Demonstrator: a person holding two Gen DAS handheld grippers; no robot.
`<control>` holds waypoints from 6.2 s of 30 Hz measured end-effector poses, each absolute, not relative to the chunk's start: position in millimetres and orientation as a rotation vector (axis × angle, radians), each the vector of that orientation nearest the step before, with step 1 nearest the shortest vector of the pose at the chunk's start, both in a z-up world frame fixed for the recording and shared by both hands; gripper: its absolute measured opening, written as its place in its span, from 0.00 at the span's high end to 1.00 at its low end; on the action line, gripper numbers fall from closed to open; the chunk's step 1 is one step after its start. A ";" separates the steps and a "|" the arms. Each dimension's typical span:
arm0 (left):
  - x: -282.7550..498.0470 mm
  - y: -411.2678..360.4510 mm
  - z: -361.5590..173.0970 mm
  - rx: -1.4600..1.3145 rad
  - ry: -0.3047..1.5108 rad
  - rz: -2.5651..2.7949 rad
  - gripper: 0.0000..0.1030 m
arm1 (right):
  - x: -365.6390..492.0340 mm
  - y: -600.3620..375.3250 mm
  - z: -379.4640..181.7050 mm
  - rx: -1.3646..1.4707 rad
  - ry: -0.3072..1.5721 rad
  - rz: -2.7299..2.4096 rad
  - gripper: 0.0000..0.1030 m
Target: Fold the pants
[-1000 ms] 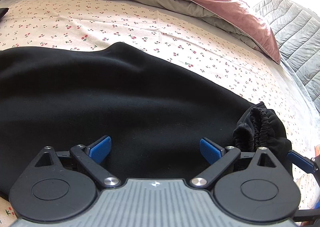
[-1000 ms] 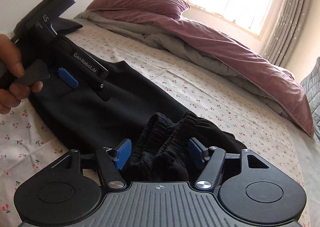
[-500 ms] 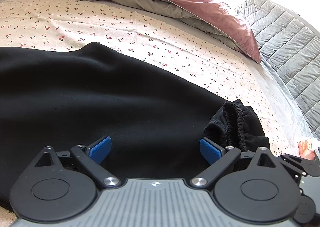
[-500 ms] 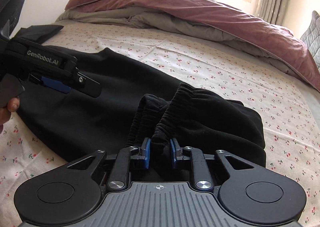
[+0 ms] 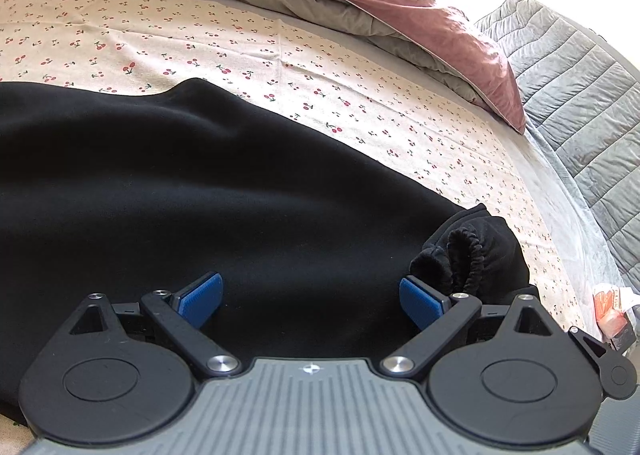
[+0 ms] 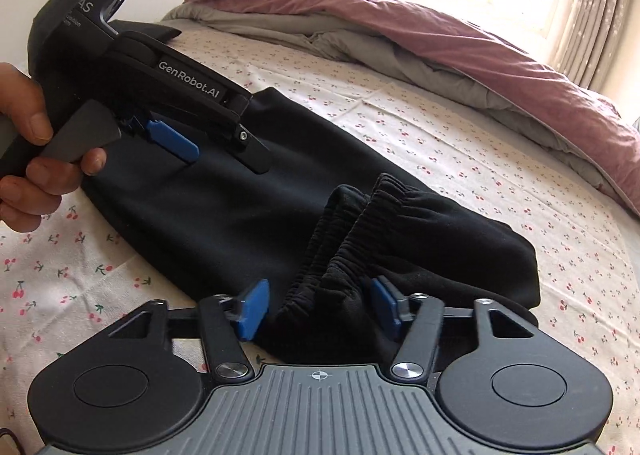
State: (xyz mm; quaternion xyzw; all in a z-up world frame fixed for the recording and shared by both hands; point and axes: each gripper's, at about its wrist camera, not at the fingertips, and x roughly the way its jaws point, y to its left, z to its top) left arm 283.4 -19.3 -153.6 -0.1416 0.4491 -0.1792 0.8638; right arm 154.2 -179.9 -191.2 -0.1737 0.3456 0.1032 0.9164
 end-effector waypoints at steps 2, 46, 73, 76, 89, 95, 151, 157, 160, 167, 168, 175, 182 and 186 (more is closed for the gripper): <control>283.8 -19.6 -153.5 -0.301 0.942 -0.379 0.04 | 158.4 -176.5 -198.5 -0.372 0.728 0.196 0.35; 271.2 -36.4 -157.1 -0.395 0.940 -0.528 0.00 | 163.9 -178.7 -201.0 -0.258 0.754 0.134 0.81; 274.4 -37.4 -167.4 -0.573 0.985 -0.624 0.00 | 126.6 -162.7 -202.6 -0.549 0.658 0.166 0.72; 274.6 -38.4 -166.7 -0.567 0.984 -0.625 0.00 | 123.9 -159.8 -202.8 -0.561 0.661 0.180 0.62; 276.1 -43.2 -166.4 -0.557 0.996 -0.607 0.00 | 143.0 -166.5 -201.2 -0.465 0.667 0.135 0.67; 275.1 -45.2 -167.4 -0.541 0.997 -0.613 0.00 | 150.2 -185.2 -186.6 -0.307 0.680 0.150 0.69; 283.2 -17.7 -150.0 -0.582 0.890 -0.499 0.72 | 154.1 -73.6 -229.8 -0.803 0.414 0.018 0.67; 283.8 -15.4 -138.2 -0.443 0.834 -0.448 0.72 | 144.5 -82.8 -221.1 -0.636 0.383 0.047 0.89; 282.7 -5.8 -129.1 -0.395 0.807 -0.444 0.72 | 142.1 -80.6 -211.8 -0.571 0.357 0.063 0.89; 281.1 23.8 -126.2 -0.357 0.795 -0.398 0.72 | 158.8 -70.1 -215.5 -0.554 0.355 0.120 0.89; 280.8 28.3 -126.9 -0.356 0.796 -0.394 0.72 | 159.3 -67.9 -217.0 -0.557 0.355 0.127 0.89; 283.1 46.1 -124.3 -0.311 0.786 -0.359 0.73 | 180.7 -74.5 -218.2 -0.496 0.384 0.186 0.89; 284.5 70.5 -130.0 -0.299 0.794 -0.336 0.73 | 206.5 -66.4 -225.1 -0.451 0.425 0.257 0.88; 285.0 78.8 -141.5 -0.274 0.813 -0.326 0.73 | 220.7 -71.6 -232.4 -0.480 0.462 0.278 0.88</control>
